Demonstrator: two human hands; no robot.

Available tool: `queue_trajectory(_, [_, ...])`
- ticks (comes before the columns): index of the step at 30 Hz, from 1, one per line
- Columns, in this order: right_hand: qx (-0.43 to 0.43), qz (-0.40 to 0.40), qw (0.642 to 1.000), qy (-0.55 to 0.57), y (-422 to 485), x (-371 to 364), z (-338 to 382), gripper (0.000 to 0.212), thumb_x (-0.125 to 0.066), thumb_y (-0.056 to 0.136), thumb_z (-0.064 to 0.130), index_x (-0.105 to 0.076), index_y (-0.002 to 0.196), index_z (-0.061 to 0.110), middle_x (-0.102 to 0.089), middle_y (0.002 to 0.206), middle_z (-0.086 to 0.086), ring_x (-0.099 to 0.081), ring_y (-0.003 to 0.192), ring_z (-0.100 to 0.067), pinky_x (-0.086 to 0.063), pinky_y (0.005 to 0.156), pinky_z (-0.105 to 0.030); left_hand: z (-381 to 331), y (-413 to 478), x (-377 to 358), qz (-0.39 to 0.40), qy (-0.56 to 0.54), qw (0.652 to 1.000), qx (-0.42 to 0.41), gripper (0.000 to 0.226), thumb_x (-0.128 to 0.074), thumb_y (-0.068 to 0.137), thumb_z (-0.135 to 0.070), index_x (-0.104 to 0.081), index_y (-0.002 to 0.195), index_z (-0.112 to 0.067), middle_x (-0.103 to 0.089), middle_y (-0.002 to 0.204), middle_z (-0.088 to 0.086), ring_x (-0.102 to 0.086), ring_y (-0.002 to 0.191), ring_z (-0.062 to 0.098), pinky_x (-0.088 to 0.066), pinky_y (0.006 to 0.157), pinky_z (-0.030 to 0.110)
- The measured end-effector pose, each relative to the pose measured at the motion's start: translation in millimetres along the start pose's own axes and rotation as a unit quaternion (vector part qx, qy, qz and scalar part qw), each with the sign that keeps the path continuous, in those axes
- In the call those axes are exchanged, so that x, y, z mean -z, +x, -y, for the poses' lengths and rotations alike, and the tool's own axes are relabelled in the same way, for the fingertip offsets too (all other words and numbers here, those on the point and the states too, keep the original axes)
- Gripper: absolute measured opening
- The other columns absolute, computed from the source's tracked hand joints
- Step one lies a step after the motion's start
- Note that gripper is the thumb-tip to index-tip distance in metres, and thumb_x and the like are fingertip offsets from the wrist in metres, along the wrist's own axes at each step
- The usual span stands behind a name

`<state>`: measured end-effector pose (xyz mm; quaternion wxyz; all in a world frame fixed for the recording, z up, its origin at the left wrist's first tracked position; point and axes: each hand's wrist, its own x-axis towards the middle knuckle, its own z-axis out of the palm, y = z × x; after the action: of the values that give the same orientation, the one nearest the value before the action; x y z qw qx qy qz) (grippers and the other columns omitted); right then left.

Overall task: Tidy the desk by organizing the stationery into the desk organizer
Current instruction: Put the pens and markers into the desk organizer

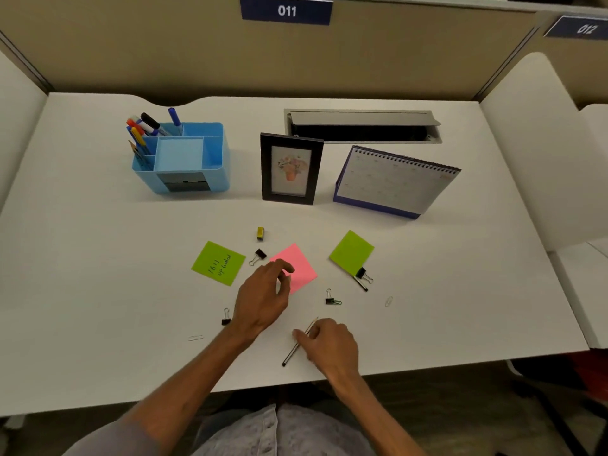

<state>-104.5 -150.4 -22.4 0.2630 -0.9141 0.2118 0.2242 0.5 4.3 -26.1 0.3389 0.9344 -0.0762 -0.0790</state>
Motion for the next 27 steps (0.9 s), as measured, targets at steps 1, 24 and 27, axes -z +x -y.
queue_trajectory(1, [0.001, 0.001, 1.0, -0.007, 0, -2, 2, 0.044, -0.064, 0.089, 0.068, -0.065, 0.078, 0.025, -0.069, 0.07, 0.008, -0.064, 0.065, -0.006, -0.056, 0.064, -0.03, 1, -1, 0, 0.001, 0.001, 1.0, 0.005, 0.021, -0.059, 0.099, -0.031, -0.057, 0.117, -0.041, -0.067, 0.101, -0.018, -0.061, 0.082, 0.007, -0.055, 0.07, 0.034])
queue_trajectory(24, [0.228, -0.072, 0.968, 0.075, 39, 36, 99, 0.009, -0.05, 0.103, 0.044, -0.05, 0.107, 0.036, -0.065, 0.084, 0.013, -0.063, 0.07, -0.008, -0.052, 0.061, -0.031, 2, 5, 56, 0.002, -0.298, 0.952, 0.072, 0.011, -0.068, 0.103, -0.035, -0.075, 0.106, -0.027, -0.078, 0.097, -0.006, -0.076, 0.091, 0.016, -0.067, 0.07, 0.045])
queue_trajectory(27, [0.249, -0.07, 0.963, 0.073, 48, 36, 128, 0.01, -0.053, 0.104, 0.044, -0.053, 0.109, 0.035, -0.069, 0.09, 0.014, -0.064, 0.072, -0.008, -0.052, 0.062, -0.026, 13, 15, 77, -0.048, -0.315, 0.943, 0.091, 0.014, -0.068, 0.103, -0.035, -0.075, 0.11, -0.026, -0.078, 0.102, -0.005, -0.076, 0.094, 0.019, -0.068, 0.073, 0.043])
